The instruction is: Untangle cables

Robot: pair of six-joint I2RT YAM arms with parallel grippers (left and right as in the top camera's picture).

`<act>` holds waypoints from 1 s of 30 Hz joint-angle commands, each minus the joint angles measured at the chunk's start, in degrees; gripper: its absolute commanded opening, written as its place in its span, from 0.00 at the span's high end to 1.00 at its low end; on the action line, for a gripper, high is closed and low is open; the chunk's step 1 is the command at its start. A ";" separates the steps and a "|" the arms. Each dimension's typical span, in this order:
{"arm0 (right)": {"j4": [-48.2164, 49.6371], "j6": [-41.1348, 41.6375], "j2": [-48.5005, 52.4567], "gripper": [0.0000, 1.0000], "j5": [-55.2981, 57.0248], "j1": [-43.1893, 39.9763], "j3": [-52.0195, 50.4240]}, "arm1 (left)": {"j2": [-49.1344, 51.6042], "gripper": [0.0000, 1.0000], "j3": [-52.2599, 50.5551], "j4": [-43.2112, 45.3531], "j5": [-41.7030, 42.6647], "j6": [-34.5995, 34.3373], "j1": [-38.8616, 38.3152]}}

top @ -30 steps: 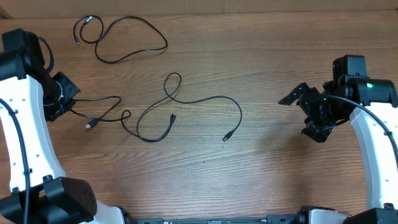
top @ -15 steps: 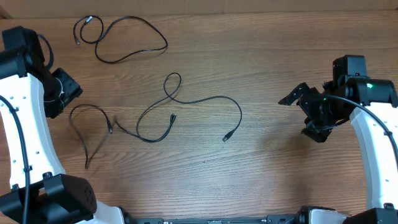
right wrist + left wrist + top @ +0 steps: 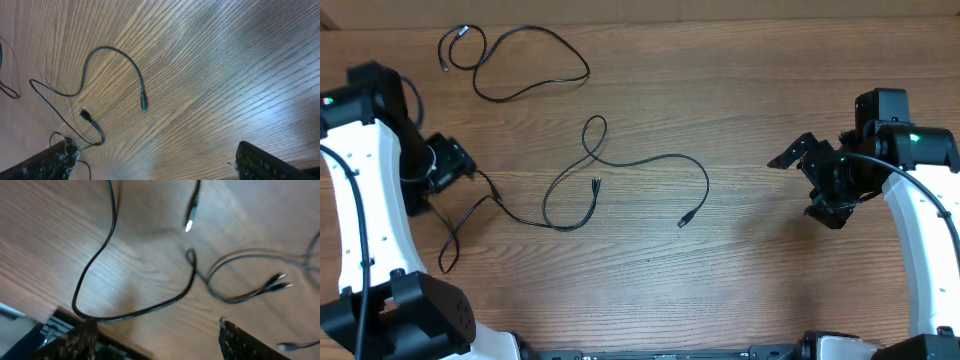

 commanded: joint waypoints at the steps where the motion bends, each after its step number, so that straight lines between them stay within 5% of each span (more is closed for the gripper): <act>1: 0.11 -0.46 0.07 0.00 0.33 -0.28 0.33 | 0.57 0.23 -6.93 2.51 -0.55 4.07 -1.60; 8: 0.11 -0.46 0.07 0.00 0.33 -0.28 0.33 | 0.57 0.28 -16.55 12.22 -1.01 4.04 -3.17; 11: 0.11 -0.46 0.07 0.00 0.33 -0.28 0.33 | 0.57 0.56 -16.83 12.87 -0.98 4.04 -3.17; 14: 0.11 -0.46 0.07 0.00 0.33 -0.28 0.33 | 0.57 0.96 -16.85 13.16 -0.96 4.02 -3.13; 18: 0.11 -0.46 0.07 0.00 0.33 -0.28 0.33 | 0.55 0.96 -11.50 9.99 4.90 4.02 -2.99; 28: 0.11 -0.46 0.07 0.00 0.33 -0.28 0.33 | 0.02 0.96 29.40 -6.03 9.07 3.63 -2.32; 29: 0.11 -0.46 0.07 0.00 0.33 -0.28 0.33 | 0.02 0.93 30.47 -6.71 8.96 3.63 -2.32; 30: 0.11 -0.46 0.07 0.00 0.33 -0.28 0.33 | 0.02 0.78 30.88 -7.28 8.94 3.65 -2.34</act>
